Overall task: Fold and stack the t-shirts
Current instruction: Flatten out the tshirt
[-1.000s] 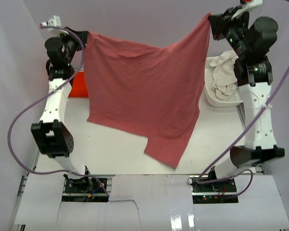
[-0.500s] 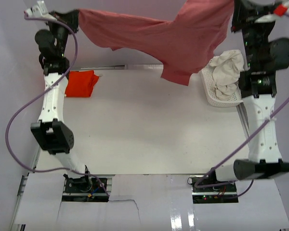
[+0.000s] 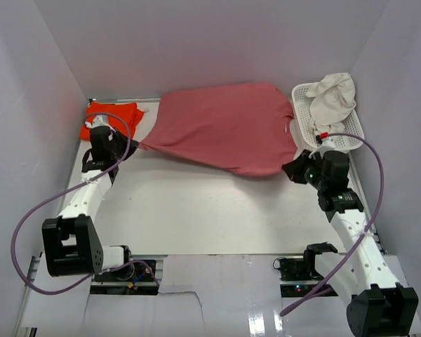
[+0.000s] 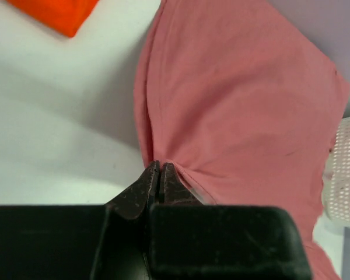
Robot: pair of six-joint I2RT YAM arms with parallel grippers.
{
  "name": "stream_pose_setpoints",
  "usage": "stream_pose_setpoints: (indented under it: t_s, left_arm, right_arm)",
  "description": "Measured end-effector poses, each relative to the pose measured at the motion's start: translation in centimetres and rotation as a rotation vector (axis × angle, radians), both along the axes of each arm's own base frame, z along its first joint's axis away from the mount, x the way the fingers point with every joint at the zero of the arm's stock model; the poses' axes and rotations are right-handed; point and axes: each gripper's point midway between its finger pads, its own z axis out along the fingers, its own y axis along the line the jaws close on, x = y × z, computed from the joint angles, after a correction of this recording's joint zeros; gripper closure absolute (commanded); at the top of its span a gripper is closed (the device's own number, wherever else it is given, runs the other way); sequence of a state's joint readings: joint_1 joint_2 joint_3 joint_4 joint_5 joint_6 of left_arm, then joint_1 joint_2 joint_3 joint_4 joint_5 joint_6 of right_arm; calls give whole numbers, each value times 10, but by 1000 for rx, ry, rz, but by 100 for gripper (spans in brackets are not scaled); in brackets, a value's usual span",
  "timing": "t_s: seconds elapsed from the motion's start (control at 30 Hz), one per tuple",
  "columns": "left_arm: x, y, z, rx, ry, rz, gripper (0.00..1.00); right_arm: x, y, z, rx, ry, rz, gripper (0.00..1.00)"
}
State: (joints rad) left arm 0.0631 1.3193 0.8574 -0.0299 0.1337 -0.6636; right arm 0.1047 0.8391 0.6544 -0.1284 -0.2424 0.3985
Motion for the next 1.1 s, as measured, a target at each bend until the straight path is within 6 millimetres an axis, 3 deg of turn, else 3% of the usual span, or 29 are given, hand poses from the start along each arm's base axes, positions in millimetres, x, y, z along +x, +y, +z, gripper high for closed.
stream_pose_setpoints:
  t_s: [0.07,0.23,0.33,0.47,0.6,0.73,0.83,0.93,1.03,1.1]
  left_arm:
    - [-19,5,7,53,18,3,100]
    - [-74,8,62,168,-151,-15,100]
    - [-103,6,70,198,-217,-25,100]
    - [-117,5,49,221,-168,-49,100]
    - [-125,3,6,217,-25,-81,100]
    - [-130,3,0,207,6,-78,100]
    - [-128,4,4,195,-9,-57,100]
    - [-115,5,5,167,0,-37,100]
    - [-79,4,14,135,43,-43,100]
    - [-38,-1,28,103,49,-70,100]
  right_arm:
    - [-27,-2,-19,-1,101,-3,92]
    - [-66,-6,10,2,77,-3,92]
    - [-82,-8,22,-3,82,-4,92]
    - [-101,-10,10,-25,148,11,92]
    - [-115,-11,-13,-49,241,31,92]
    - [-123,-11,-22,-55,277,35,92]
    - [-115,-11,-17,-64,296,39,92]
    - [-83,-7,6,-81,309,56,92]
    - [-32,-2,44,-101,269,72,92]
    - [11,2,75,-113,202,79,92]
